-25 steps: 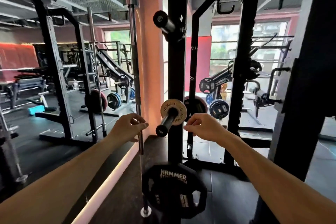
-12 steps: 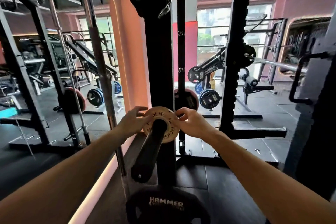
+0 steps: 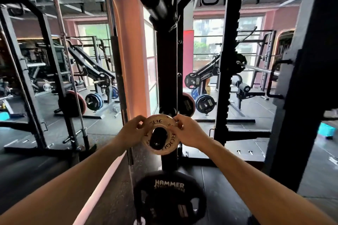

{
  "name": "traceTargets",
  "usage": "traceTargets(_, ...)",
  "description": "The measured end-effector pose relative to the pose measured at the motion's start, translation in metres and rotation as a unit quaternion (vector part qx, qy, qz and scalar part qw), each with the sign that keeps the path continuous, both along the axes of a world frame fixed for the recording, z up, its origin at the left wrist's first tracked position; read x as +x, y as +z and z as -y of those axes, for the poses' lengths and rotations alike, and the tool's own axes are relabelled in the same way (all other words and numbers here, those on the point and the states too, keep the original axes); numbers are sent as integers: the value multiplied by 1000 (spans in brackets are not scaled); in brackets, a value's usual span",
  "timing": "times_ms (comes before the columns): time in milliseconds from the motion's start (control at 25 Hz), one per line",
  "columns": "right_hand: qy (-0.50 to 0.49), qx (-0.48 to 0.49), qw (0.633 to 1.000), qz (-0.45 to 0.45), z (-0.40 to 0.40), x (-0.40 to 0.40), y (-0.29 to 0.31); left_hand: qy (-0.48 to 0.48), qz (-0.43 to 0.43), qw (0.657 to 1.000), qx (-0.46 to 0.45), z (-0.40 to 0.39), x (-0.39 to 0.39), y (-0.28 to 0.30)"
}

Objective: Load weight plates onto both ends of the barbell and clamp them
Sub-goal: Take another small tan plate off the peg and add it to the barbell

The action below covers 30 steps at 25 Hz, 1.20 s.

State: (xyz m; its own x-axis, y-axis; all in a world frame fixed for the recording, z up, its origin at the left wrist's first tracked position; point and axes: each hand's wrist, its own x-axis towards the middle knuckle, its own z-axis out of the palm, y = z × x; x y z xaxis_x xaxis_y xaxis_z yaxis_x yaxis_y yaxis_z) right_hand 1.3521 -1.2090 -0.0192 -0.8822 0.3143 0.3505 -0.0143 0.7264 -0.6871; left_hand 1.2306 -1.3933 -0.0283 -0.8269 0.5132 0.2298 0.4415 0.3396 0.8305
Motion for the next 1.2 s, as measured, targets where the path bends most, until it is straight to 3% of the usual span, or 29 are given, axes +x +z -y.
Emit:
traceTargets(200, -8, -32, 999, -7, 59, 89, 7, -20, -21, 999, 46, 51, 91, 7)
traceTargets(360, -51, -51, 997, -22, 67, 175, 30, -68, -44, 995, 63, 43, 166, 28)
traceTargets(920, -247, -29, 967, -45, -77, 509, 75, -285, 1, 949, 135, -165, 445, 60)
traceTargets(1200, -251, 6, 965, -71, -174, 640, 89, -283, 21, 944, 169, -266, 578, 69)
